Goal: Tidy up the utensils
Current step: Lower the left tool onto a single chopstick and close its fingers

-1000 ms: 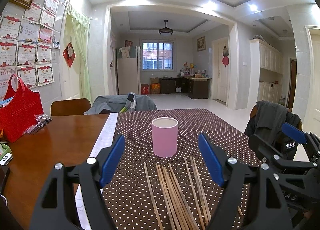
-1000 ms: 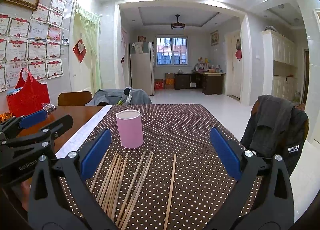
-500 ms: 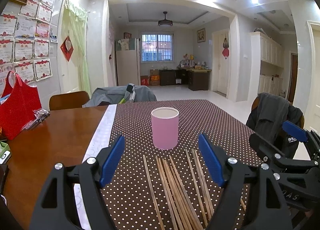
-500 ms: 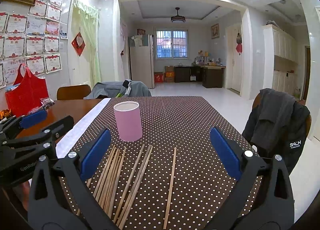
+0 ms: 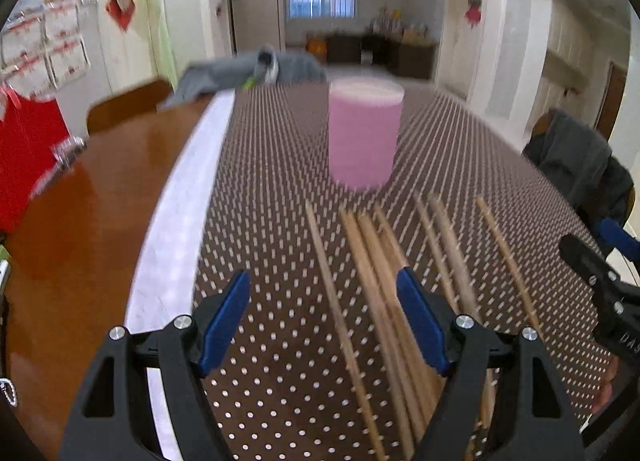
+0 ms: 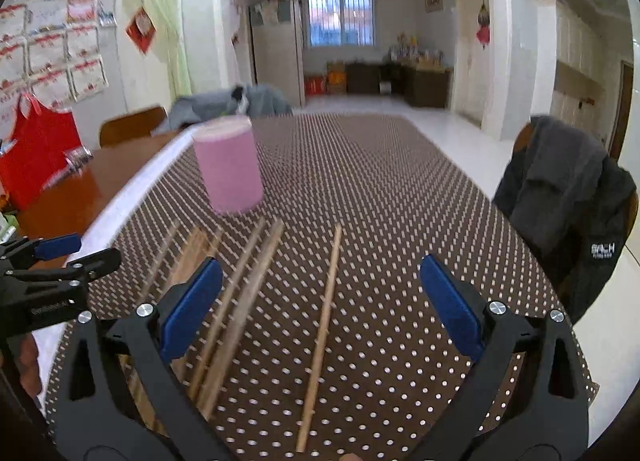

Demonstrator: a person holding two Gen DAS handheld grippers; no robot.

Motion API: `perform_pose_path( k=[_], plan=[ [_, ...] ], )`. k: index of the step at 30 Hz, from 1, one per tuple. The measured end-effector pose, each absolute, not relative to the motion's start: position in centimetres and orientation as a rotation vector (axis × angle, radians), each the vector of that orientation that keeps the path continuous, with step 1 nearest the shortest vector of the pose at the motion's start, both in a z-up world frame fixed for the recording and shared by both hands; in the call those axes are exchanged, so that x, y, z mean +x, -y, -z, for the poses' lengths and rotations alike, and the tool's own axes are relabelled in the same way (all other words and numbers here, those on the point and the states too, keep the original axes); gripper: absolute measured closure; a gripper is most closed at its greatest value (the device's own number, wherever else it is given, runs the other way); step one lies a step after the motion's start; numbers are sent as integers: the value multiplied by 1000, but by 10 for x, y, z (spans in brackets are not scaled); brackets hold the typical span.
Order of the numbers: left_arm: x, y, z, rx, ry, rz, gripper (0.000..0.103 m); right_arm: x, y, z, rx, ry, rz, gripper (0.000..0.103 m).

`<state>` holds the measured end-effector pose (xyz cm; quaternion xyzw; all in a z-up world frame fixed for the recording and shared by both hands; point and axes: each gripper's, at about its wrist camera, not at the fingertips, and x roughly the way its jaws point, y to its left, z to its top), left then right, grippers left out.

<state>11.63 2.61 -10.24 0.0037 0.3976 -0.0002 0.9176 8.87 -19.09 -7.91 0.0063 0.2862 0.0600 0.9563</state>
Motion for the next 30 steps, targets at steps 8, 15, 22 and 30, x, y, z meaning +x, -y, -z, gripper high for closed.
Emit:
perform_pose_path(
  k=[8,15,22,30],
  plan=[
    [144,-38,137,25,-943,-18,29,115,196,105,-30,-721,-121,6],
    [161,-41,151,30,-1005,-14,49,141,203,117,-45,-836,-156,6],
    [165,-40,152,32,-1006,7,82,174,192,129,-129,-977,-221,16],
    [172,-43,151,7,-1014,32,97,201,188,135,-177,-1093,-287,44]
  ],
)
